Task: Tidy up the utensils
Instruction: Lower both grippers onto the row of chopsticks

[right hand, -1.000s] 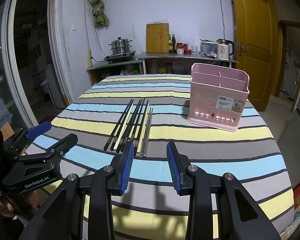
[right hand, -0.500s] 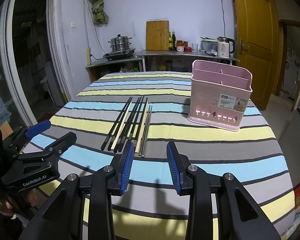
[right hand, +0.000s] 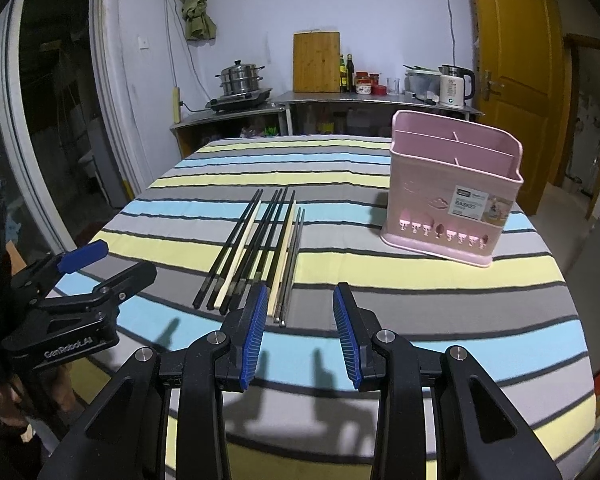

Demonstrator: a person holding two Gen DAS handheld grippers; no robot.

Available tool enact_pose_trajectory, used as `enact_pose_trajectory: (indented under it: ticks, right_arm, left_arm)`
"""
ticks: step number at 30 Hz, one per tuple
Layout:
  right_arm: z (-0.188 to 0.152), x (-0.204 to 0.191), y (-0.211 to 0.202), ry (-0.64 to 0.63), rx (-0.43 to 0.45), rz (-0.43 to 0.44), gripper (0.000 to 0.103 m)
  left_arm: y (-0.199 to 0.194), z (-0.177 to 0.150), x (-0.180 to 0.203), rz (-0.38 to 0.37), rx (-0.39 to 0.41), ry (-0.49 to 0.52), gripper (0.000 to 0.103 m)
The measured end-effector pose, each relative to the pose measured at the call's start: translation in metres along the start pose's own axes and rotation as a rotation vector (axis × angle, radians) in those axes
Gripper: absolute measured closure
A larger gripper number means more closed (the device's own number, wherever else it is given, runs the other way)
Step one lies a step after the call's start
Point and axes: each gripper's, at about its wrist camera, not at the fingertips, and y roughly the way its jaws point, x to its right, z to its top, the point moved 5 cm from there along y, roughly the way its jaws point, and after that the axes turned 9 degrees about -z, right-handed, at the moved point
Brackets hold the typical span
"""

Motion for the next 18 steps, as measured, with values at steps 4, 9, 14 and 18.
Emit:
enact_pose_trajectory:
  ticks: [4,9,14,18]
  right_arm:
    - [0.007,-0.003,0.015,0.000,-0.013,0.015,0.068]
    - [0.016,-0.004,0.042,0.007,-0.050,0.028,0.068]
    - [0.024,-0.003,0.072,0.011,-0.098,0.033,0.068]
    - [0.030,-0.003,0.101,0.017,-0.153,0.038,0.068]
  left_arm:
    - [0.026,0.006,-0.011,0.004,-0.059,-0.007,0.016]
    - [0.063,0.007,-0.027,-0.013,-0.158,-0.061,0.025]
    - [0.095,0.010,-0.039,-0.040,-0.228,-0.116,0.031]
    - [0.113,0.014,-0.043,-0.056,-0.257,-0.139,0.034]
